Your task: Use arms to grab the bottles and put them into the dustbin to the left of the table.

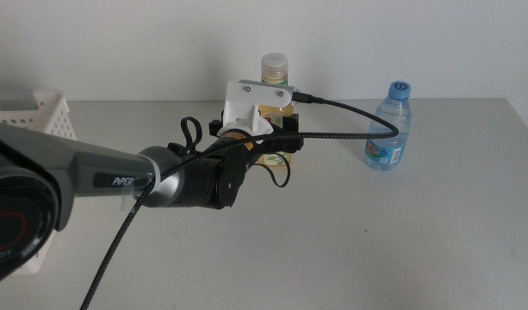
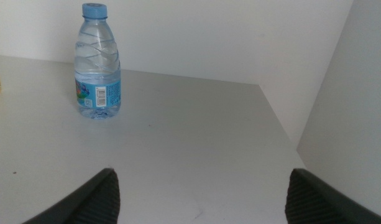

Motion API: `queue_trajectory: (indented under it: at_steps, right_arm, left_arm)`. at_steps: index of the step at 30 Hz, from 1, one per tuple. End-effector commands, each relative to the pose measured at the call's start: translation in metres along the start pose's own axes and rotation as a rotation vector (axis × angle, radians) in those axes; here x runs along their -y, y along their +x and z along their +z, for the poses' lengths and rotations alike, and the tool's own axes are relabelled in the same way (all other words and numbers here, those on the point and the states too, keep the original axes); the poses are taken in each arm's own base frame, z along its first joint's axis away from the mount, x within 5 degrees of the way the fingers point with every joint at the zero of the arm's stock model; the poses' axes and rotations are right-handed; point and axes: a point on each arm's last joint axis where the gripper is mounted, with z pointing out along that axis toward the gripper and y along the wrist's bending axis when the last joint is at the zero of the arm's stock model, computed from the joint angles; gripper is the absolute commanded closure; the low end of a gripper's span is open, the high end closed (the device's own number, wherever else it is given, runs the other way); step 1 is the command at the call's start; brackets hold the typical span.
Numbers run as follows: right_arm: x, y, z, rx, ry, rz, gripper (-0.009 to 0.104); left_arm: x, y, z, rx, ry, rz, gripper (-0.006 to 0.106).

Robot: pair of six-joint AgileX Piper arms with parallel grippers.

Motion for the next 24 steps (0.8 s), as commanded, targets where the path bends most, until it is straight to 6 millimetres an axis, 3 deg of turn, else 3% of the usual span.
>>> queue_trajectory:
  at_steps: [1,14,20,24]
  right_arm:
    - [0.002,-0.011,-0.003,0.101,0.023,-0.012,0.026]
    - [0.002,-0.011,-0.003,0.101,0.023,-0.012,0.026]
    - [0.002,-0.011,-0.003,0.101,0.023,-0.012,0.026]
    - [0.002,-0.011,-0.003,0.101,0.023,-0.012,0.026]
  left_arm:
    - [0.002,-0.039,-0.001,0.164,0.0,-0.019,0.007]
    - [0.002,-0.026,0.03,0.194,-0.01,-0.002,0.007]
    - [-0.002,-0.022,0.033,0.312,-0.046,-0.008,0.007]
    - [-0.002,-0.019,0.034,0.343,-0.049,0.001,0.013]
